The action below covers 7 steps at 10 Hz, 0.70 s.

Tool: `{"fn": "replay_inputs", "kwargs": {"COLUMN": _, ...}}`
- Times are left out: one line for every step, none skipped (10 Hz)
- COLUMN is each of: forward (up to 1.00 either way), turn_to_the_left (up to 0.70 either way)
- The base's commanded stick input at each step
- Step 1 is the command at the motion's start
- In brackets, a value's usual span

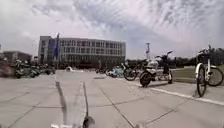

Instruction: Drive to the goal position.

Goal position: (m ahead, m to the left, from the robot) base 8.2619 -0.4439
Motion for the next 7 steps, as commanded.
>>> {"fn": "replay_inputs", "kwargs": {"forward": 0.70, "turn_to_the_left": 0.00}}
{"fn": "replay_inputs", "kwargs": {"forward": 0.70, "turn_to_the_left": 0.00}}
{"fn": "replay_inputs", "kwargs": {"forward": 0.70, "turn_to_the_left": 0.00}}
{"fn": "replay_inputs", "kwargs": {"forward": 0.70, "turn_to_the_left": 0.00}}
{"fn": "replay_inputs", "kwargs": {"forward": 0.70, "turn_to_the_left": 0.00}}
{"fn": "replay_inputs", "kwargs": {"forward": 0.70, "turn_to_the_left": 0.02}}
{"fn": "replay_inputs", "kwargs": {"forward": 0.70, "turn_to_the_left": 0.11}}
